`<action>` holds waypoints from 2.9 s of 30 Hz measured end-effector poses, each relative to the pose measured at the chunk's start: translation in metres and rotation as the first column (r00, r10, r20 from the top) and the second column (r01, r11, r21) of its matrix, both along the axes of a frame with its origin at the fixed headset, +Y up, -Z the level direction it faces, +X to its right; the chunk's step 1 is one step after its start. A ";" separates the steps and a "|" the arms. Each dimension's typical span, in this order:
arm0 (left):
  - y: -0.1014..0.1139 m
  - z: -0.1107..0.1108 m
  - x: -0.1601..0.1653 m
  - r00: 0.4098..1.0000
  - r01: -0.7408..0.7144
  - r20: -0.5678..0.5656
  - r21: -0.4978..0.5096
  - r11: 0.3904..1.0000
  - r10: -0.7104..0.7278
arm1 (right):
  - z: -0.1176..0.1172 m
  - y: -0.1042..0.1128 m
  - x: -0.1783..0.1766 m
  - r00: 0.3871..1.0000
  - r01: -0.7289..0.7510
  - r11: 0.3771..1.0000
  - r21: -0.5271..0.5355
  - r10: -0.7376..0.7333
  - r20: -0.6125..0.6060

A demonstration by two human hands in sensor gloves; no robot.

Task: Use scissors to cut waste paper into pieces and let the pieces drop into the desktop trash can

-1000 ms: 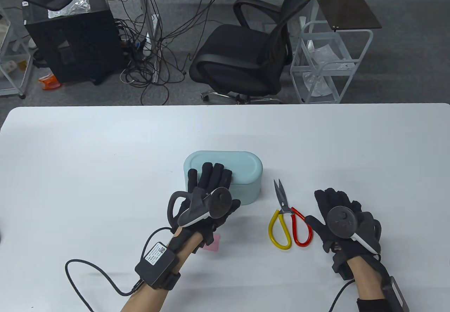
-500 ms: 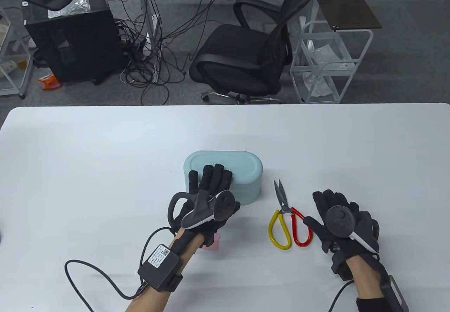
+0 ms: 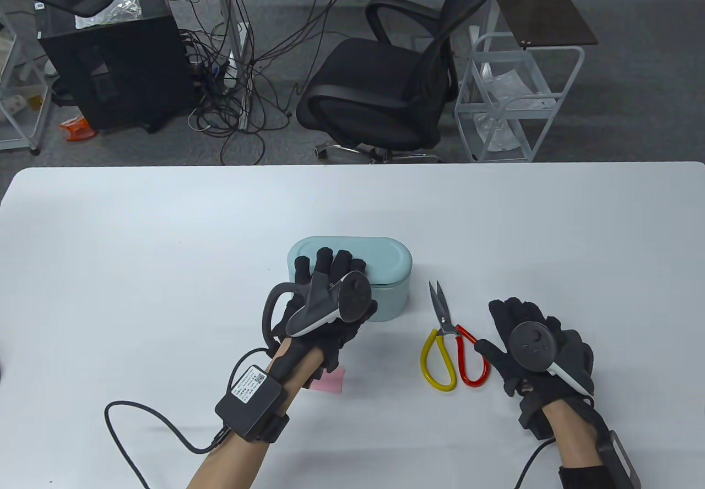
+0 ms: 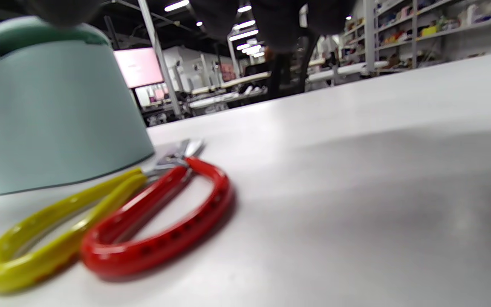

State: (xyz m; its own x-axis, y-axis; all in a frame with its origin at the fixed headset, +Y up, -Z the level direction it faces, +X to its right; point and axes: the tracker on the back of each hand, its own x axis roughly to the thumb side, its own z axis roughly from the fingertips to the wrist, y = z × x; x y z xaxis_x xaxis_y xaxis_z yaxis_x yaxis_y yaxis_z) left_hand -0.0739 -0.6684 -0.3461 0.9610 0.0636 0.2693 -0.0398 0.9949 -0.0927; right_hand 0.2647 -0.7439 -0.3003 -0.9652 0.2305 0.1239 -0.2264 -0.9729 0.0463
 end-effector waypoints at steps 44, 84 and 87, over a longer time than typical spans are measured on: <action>0.009 0.032 -0.105 0.977 -0.183 -0.069 0.205 0.961 0.201 | 0.001 -0.002 -0.002 1.000 0.004 1.000 -0.017 -0.004 0.003; -0.053 0.063 -0.146 0.970 -0.164 -0.179 0.014 0.986 0.164 | -0.020 -0.028 -0.122 0.756 -0.558 0.736 -0.383 0.641 0.131; -0.053 0.063 -0.144 0.972 -0.162 -0.170 0.010 0.987 0.161 | -0.027 -0.028 -0.129 0.723 -0.580 0.703 -0.412 0.677 0.139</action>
